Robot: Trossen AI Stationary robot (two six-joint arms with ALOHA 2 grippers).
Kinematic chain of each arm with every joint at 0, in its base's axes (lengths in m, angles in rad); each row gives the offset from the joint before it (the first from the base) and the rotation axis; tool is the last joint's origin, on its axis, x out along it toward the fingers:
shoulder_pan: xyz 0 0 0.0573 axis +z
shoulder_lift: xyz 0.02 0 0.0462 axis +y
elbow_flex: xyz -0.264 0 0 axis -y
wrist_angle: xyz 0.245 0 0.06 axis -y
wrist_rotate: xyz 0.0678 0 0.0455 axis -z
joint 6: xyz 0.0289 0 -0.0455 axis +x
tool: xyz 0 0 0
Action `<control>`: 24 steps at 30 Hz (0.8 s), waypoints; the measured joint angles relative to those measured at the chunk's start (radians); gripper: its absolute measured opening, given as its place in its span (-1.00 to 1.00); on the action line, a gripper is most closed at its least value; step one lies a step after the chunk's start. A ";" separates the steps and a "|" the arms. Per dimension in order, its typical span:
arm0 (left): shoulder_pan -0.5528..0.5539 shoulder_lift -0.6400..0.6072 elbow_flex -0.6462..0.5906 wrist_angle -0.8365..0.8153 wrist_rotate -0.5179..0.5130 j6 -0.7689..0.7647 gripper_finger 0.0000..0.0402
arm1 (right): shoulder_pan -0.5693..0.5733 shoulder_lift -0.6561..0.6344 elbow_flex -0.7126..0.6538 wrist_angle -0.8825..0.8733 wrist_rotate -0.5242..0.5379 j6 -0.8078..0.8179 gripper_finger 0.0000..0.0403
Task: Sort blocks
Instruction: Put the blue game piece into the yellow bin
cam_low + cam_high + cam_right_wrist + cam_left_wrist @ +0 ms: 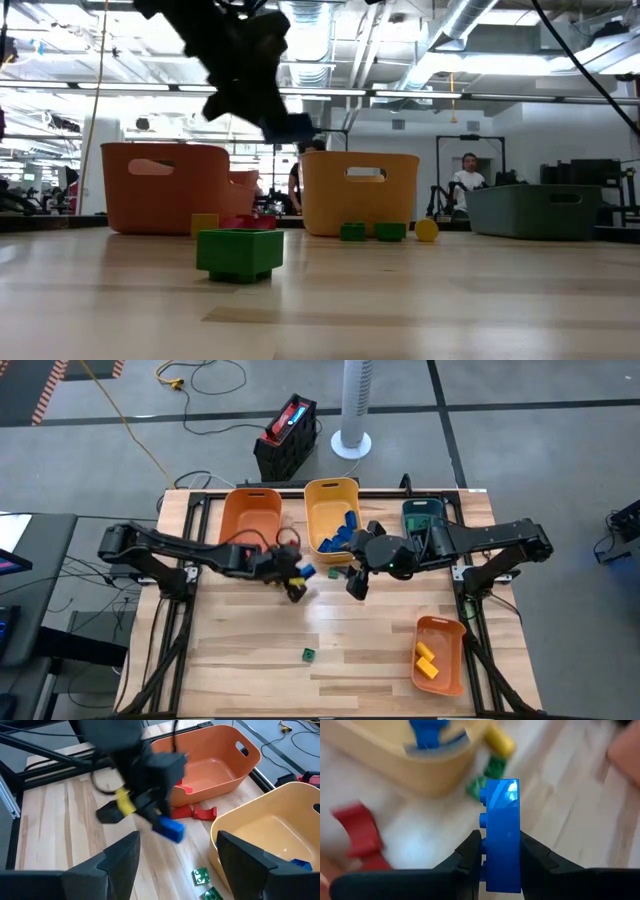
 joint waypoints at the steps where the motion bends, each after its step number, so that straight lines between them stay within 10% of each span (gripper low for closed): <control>1: 0.021 -0.001 0.009 0.010 -0.001 0.018 -0.59 | 0.001 0.000 0.000 0.000 0.000 0.000 0.36; 24: 0.304 0.011 0.142 0.178 0.162 0.159 -0.55 | 0.099 -0.075 0.000 -0.033 0.183 0.054 0.36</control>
